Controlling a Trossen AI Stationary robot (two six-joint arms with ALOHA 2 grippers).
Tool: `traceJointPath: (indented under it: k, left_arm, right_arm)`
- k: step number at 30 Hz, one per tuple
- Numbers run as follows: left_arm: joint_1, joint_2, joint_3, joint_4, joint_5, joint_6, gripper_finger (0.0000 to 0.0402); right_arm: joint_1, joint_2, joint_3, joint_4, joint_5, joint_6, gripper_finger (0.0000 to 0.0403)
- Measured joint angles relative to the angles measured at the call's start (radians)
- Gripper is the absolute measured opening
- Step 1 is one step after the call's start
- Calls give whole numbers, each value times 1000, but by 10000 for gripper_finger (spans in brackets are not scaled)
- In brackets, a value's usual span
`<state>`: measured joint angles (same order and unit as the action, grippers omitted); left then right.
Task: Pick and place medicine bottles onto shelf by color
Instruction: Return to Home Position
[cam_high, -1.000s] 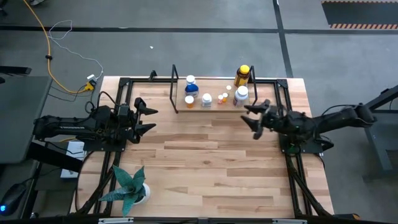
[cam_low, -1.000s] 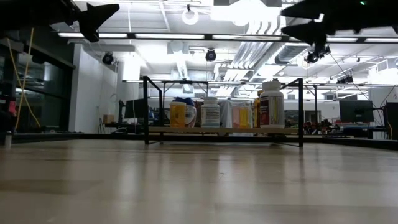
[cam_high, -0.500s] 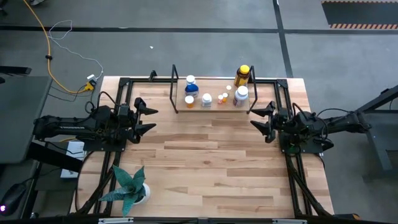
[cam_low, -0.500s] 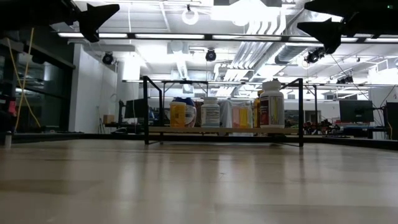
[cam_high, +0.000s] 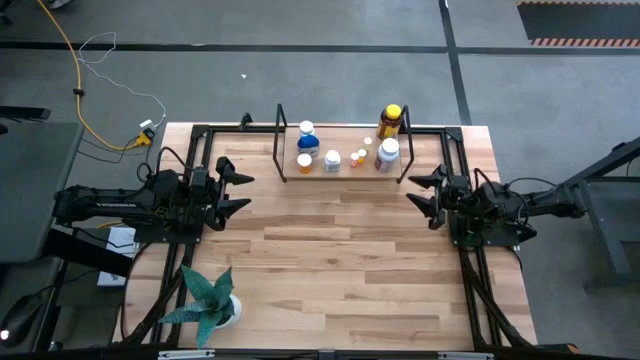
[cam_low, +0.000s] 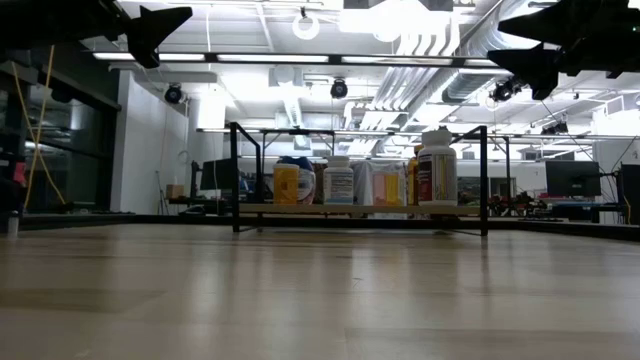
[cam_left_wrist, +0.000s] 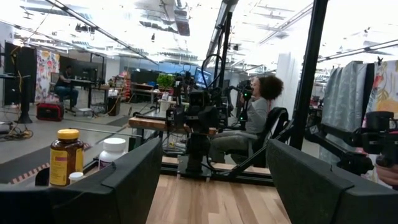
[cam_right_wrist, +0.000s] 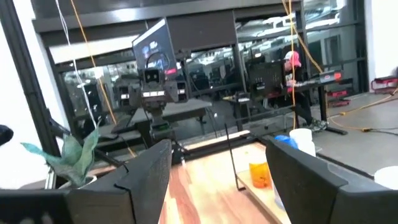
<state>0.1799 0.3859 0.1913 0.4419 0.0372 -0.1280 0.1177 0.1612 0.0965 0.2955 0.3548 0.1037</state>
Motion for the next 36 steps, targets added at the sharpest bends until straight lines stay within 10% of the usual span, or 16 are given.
traceJointPath:
  k: [7, 17, 36]
  left_arm:
    - [0, 0, 0, -1, 0, 0, 278]
    - [0, 0, 0, -3, 0, 0, 278]
    - [0, 0, 0, -12, 0, 0, 278]
  right_arm:
    - [0, -24, -14, -7, -25, -12, 202]
    - [0, -24, -14, 1, -26, 27, 10]
    - [0, -27, -84, -23, -59, 66, 1]
